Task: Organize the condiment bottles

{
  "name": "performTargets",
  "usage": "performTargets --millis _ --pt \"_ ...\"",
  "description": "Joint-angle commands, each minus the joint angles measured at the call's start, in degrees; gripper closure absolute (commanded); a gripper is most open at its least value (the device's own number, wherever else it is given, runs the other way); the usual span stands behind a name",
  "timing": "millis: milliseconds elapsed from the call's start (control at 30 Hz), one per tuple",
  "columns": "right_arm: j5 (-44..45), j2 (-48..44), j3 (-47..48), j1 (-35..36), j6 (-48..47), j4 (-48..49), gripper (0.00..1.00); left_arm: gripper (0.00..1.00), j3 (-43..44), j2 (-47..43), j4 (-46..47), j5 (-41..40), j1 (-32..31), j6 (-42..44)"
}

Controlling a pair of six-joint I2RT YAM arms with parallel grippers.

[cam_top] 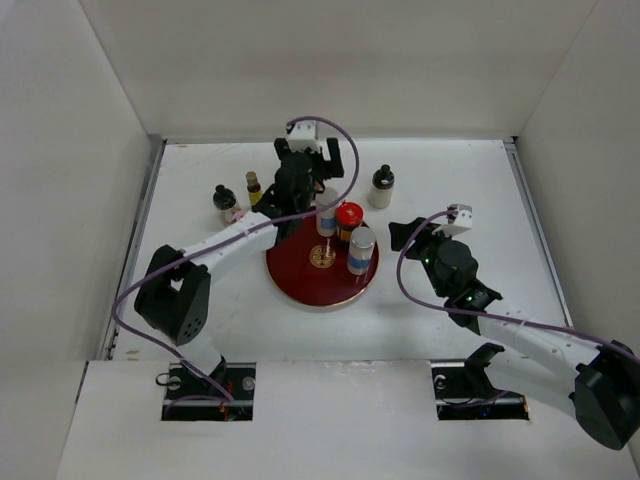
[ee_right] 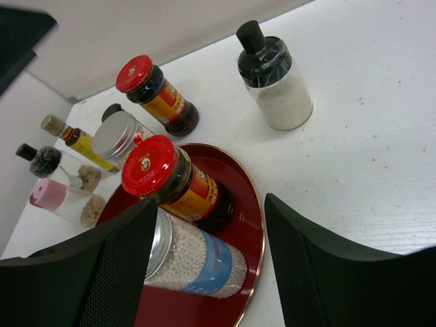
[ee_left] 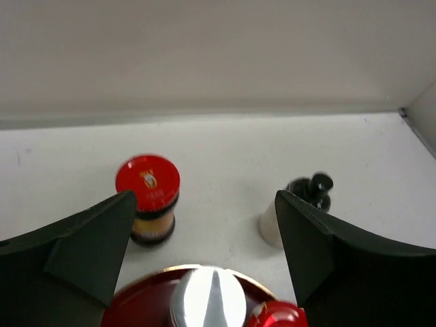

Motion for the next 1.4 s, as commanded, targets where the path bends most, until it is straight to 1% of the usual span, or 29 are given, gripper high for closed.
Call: performTargets --millis 0,33,167,333,433,633,800,900,1167,1367 --pt "-0.7 -0.2 1.1 0.6 -0.3 3.7 0.33 0.18 8.8 2.5 -4.6 2.3 3.7 -1.2" --pt "-0.7 -0.2 0.9 0.6 -0.2 3.7 0.33 0.19 12.5 5.1 -8.1 3.5 5.0 -1.2" --pt "-0.5 -1.2 0.7 0.6 -0.3 3.5 0.32 0.19 22.6 12.8 -18.6 5.1 6.8 0.5" --pt "-0.9 -0.9 0.6 0.6 0.1 3.7 0.23 0.18 29.0 18.5 -22.9 4.5 7.7 2.9" --pt "-0.6 -0.9 0.8 0.6 -0.3 3.7 0.19 0.18 30.7 20.6 -23.7 4.3 8.1 3.0" --pt "-0.7 -0.9 0.8 0.6 -0.3 3.7 0.17 0.18 33.1 23.9 -24.8 4.3 8.5 3.7" --pt "-0.9 -0.8 0.8 0.6 -0.2 3.7 0.17 0.19 34.4 25.6 -25.5 3.7 8.7 4.1" --pt "-1.0 -0.5 0.7 0.6 0.3 3.7 0.17 0.22 35.1 26.6 -25.9 3.4 8.7 4.4" --pt "-1.6 0.8 0.9 0.6 0.5 4.1 0.16 0.23 34.1 26.7 -27.0 1.7 8.7 4.6" --pt "-1.7 0.9 0.9 0.4 0.6 4.1 0.16 0.28 34.4 27.3 -27.6 2.4 8.7 4.7"
